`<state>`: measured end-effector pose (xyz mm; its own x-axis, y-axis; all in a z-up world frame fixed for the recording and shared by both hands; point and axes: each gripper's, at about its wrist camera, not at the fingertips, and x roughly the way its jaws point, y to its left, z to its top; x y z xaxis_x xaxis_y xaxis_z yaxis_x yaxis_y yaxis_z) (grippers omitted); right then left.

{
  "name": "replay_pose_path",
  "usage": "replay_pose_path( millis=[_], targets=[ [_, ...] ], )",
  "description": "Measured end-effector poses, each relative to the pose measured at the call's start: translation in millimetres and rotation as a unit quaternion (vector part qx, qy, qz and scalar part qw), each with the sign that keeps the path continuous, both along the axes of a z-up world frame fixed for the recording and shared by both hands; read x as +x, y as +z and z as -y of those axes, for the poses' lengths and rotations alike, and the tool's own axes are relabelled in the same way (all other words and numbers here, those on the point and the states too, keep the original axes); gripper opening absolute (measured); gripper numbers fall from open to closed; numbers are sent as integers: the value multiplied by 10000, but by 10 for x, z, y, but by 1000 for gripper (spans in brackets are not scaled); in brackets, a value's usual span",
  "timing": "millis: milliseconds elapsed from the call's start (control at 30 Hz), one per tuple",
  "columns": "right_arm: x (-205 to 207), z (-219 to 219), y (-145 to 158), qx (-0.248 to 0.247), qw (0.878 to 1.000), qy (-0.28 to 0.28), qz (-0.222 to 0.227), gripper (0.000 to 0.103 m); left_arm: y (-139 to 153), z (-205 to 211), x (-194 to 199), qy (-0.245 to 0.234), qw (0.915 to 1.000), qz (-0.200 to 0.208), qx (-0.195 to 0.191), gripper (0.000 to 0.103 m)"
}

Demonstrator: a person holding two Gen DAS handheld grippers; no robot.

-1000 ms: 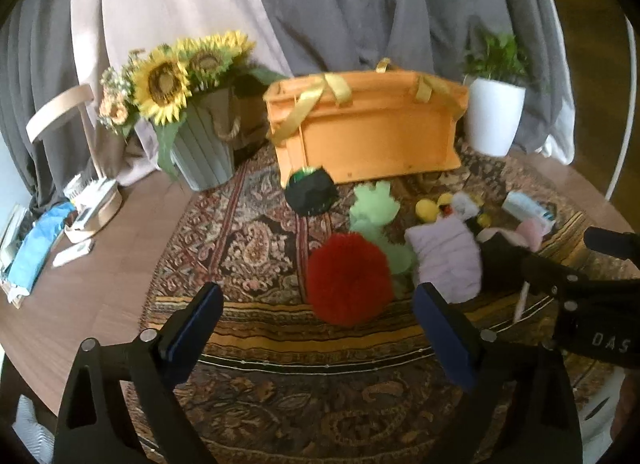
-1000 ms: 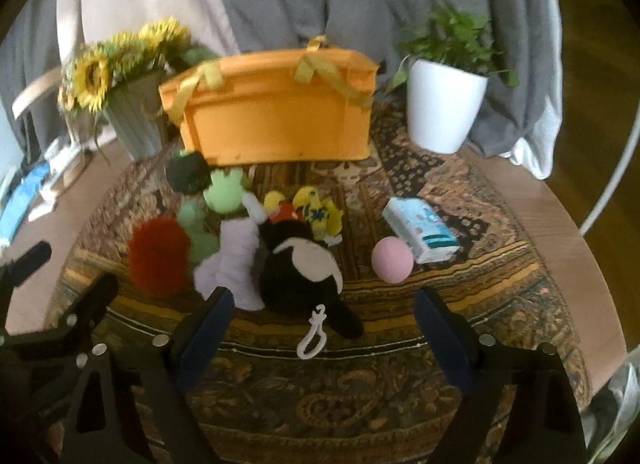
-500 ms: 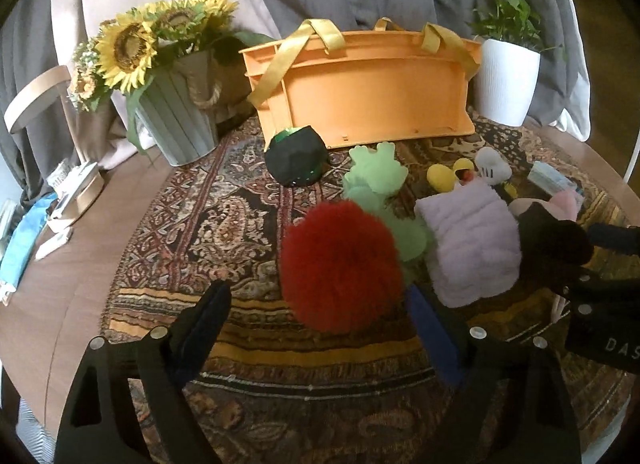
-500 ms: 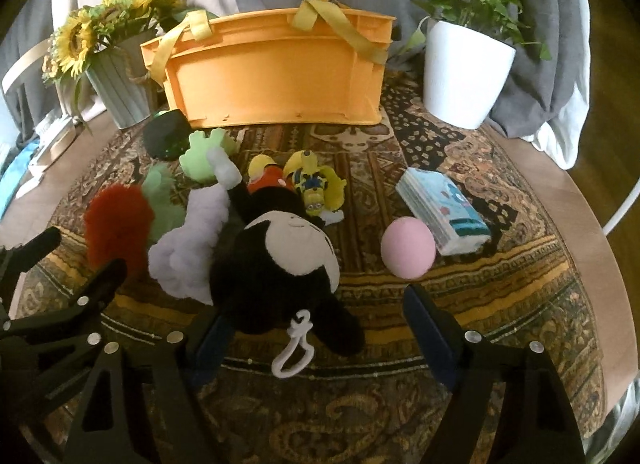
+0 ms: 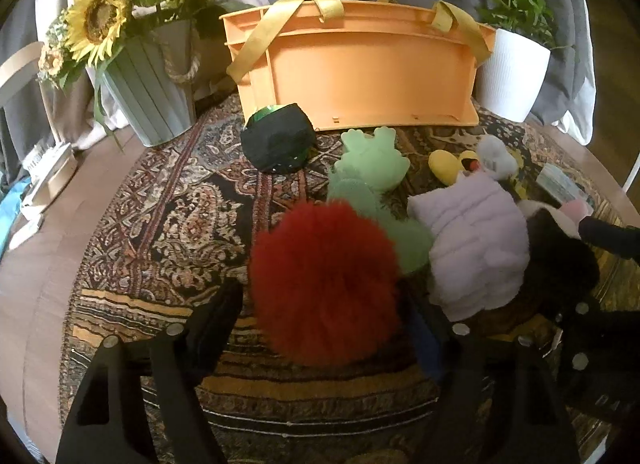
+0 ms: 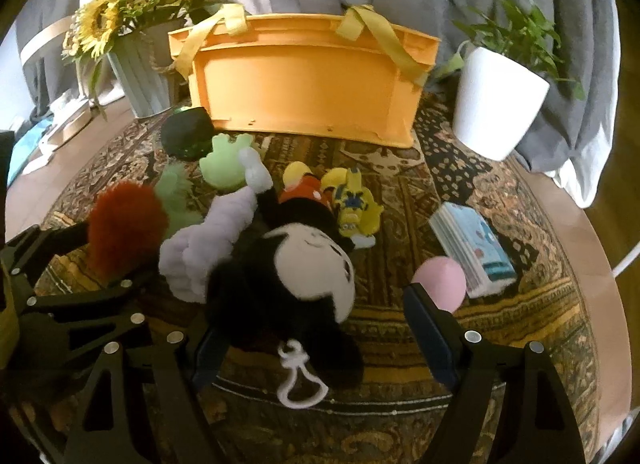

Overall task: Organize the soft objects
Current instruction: 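Lower the left tool onto the red pompom while the right tool approaches the Mickey plush, then close the left tool on the red pompom while the right tool grips the Mickey plush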

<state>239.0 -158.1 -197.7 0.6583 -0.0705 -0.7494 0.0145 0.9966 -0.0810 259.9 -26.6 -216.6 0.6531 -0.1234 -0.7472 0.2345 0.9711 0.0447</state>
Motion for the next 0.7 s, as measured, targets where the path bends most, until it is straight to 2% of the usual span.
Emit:
replay_pose_path(
  millis=[100, 233, 300, 367, 700],
  targets=[
    [33, -40, -2, -100, 9999, 90, 50, 82, -14, 4, 39, -27, 10000, -59, -39, 69],
    [130, -21, -19, 36, 9999, 153, 18, 64, -37, -2, 111, -59, 9995, -206, -213, 52],
    [161, -8, -30, 192, 9996, 222, -36, 59, -46, 8, 117, -86, 9995, -219, -204, 49],
    [177, -21, -53, 255, 9992, 284, -113, 59, -50, 20, 119, -88, 9996, -204, -164, 43],
    [102, 46, 54, 429, 9987, 255, -88, 55, 175, 24, -20, -50, 9998, 107, -145, 39]
  ],
)
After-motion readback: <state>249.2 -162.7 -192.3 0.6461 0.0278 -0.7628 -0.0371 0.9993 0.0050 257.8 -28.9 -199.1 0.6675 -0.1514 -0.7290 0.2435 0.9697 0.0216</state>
